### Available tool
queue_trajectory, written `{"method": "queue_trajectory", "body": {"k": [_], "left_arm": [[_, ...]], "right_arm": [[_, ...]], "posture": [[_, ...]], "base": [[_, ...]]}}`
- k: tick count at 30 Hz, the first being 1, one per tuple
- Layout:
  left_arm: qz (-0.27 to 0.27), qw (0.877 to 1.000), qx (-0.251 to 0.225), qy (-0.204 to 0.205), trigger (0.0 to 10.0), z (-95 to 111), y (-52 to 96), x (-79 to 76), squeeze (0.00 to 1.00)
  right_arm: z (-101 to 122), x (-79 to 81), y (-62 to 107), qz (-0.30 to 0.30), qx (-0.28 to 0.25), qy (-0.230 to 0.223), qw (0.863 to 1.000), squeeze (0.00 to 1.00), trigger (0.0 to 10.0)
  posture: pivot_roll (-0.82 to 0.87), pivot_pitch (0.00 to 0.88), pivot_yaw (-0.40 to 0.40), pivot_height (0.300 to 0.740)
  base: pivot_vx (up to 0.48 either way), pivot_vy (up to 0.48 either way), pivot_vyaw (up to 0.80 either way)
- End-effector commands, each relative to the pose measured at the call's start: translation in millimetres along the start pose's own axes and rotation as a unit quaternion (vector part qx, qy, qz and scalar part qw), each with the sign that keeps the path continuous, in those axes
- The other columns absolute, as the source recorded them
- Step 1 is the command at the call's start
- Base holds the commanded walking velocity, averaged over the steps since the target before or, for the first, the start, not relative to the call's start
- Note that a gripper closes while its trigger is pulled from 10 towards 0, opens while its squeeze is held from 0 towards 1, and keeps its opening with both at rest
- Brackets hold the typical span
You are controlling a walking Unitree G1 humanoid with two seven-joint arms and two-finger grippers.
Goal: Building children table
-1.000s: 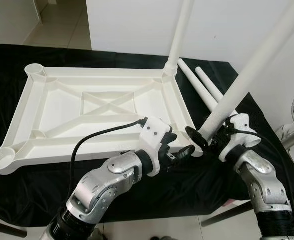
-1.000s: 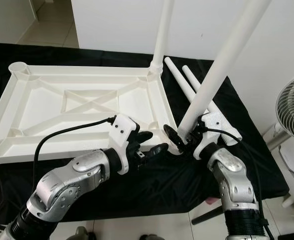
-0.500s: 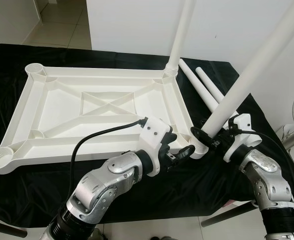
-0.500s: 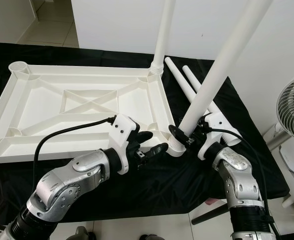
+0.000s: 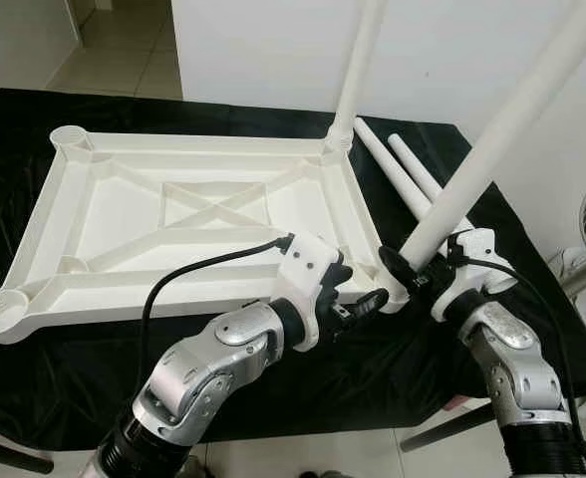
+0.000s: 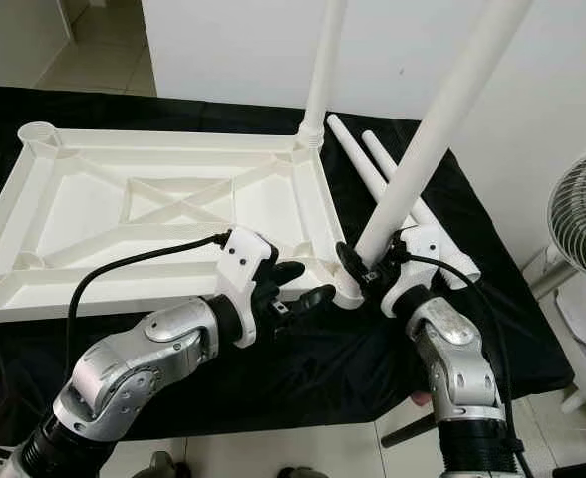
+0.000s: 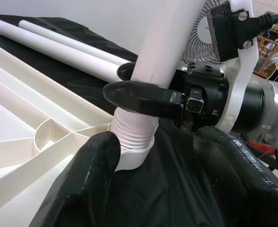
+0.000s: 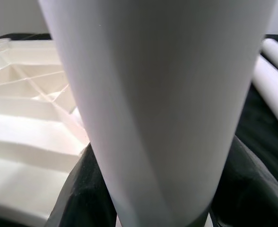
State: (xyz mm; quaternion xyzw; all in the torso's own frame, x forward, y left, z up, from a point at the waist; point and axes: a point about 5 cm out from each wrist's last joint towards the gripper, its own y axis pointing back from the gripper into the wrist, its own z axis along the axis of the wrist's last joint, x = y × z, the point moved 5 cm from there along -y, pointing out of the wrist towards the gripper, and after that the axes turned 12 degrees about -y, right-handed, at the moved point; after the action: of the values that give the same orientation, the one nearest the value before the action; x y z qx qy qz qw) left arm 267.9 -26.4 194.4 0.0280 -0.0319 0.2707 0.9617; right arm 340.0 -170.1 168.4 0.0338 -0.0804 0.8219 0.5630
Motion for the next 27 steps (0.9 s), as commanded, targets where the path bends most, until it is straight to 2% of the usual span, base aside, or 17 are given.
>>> {"method": "queue_trajectory", "body": {"k": [1, 4, 5, 6, 7, 8, 11, 13, 15, 19, 23, 24, 26, 27], "left_arm": [[-0.037, 0.999, -0.004, 0.003, 10.0, 1, 0.4, -10.6, 0.0], [-0.037, 0.999, -0.003, 0.003, 10.0, 0, 0.7, -10.6, 0.0], [-0.037, 0.999, -0.004, 0.003, 10.0, 0, 0.5, -10.7, 0.0], [-0.037, 0.999, -0.004, 0.003, 10.0, 0, 0.5, -10.7, 0.0], [-0.037, 0.999, -0.004, 0.003, 10.0, 1, 0.2, -10.8, 0.0], [-0.037, 0.999, -0.004, 0.003, 10.0, 1, 0.2, -10.8, 0.0], [-0.037, 0.999, -0.005, 0.003, 10.0, 1, -0.4, -11.0, 0.0], [-0.037, 0.999, -0.005, 0.003, 10.0, 1, -0.4, -11.0, 0.0], [-0.037, 0.999, -0.005, 0.004, 10.0, 1, -0.5, -11.4, 0.0], [-0.038, 0.999, -0.005, 0.004, 10.0, 0, -0.4, -12.0, 0.0], [-0.037, 0.999, -0.006, 0.003, 10.0, 1, -0.7, -11.7, 0.0], [-0.037, 0.999, -0.006, 0.003, 10.0, 1, -1.0, -11.6, 0.0], [-0.037, 0.999, -0.006, 0.003, 10.0, 1, -1.0, -11.6, 0.0], [-0.037, 0.999, -0.006, 0.003, 10.0, 1, -1.1, -11.6, 0.0]], "right_arm": [[-16, -7.3, 5.5, -0.049, 0.025, -0.015, 0.998, 0.0, 10.0], [-15, -4.5, 5.0, -0.068, 0.016, -0.027, 0.997, 0.0, 10.0], [-13, -2.3, 5.2, -0.101, 0.001, -0.044, 0.994, 0.0, 10.0], [-13, -2.3, 5.2, -0.101, 0.001, -0.044, 0.994, 0.0, 10.0], [-13, -3.5, 6.0, -0.131, -0.008, -0.052, 0.99, 0.0, 10.0], [-13, -3.5, 6.0, -0.131, -0.008, -0.052, 0.99, 0.0, 10.0], [-10, -3.6, 7.8, -0.18, -0.026, -0.052, 0.982, 0.0, 10.0], [-10, -3.6, 7.8, -0.18, -0.026, -0.052, 0.982, 0.0, 10.0], [-8, -2.3, 11.0, -0.239, -0.045, -0.047, 0.969, 0.0, 10.0], [-6, 5.5, 12.6, -0.269, -0.055, -0.039, 0.961, 0.0, 10.0], [-8, 11.5, 12.0, -0.263, -0.054, -0.045, 0.962, 0.0, 10.0], [-7, 8.9, 12.4, -0.265, -0.055, -0.048, 0.961, 0.49, 10.0], [-7, 8.9, 12.4, -0.265, -0.055, -0.048, 0.961, 0.49, 10.0], [-5, 7.4, 12.4, -0.264, -0.057, -0.052, 0.962, 1.0, 10.0]], "posture": [[-0.01, 0.14, -0.073, 0.74], [-0.01, 0.14, -0.073, 0.74], [-0.01, 0.14, -0.073, 0.74], [-0.01, 0.14, -0.073, 0.74], [-0.01, 0.14, -0.073, 0.74], [-0.01, 0.14, -0.073, 0.74], [-0.01, 0.14, -0.073, 0.74], [-0.01, 0.14, -0.073, 0.74], [0.0, 0.129, -0.082, 0.74], [0.0, 0.125, -0.082, 0.74], [0.0, 0.121, -0.086, 0.74], [0.0, 0.117, -0.087, 0.74], [0.0, 0.117, -0.087, 0.74], [0.0, 0.112, -0.088, 0.74]], "base": [[0.0, 0.0, 0.0], [0.0, 0.0, 0.0], [0.0, 0.0, 0.0], [0.0, 0.0, 0.0], [0.0, 0.0, 0.0], [0.0, 0.0, 0.0], [0.0, 0.0, 0.0], [0.0, 0.0, 0.0], [0.0, 0.0, 0.0], [0.0, 0.0, 0.0], [0.0, 0.0, 0.0], [0.0, 0.0, 0.0], [0.0, 0.0, 0.0], [0.0, 0.0, 0.0]]}}
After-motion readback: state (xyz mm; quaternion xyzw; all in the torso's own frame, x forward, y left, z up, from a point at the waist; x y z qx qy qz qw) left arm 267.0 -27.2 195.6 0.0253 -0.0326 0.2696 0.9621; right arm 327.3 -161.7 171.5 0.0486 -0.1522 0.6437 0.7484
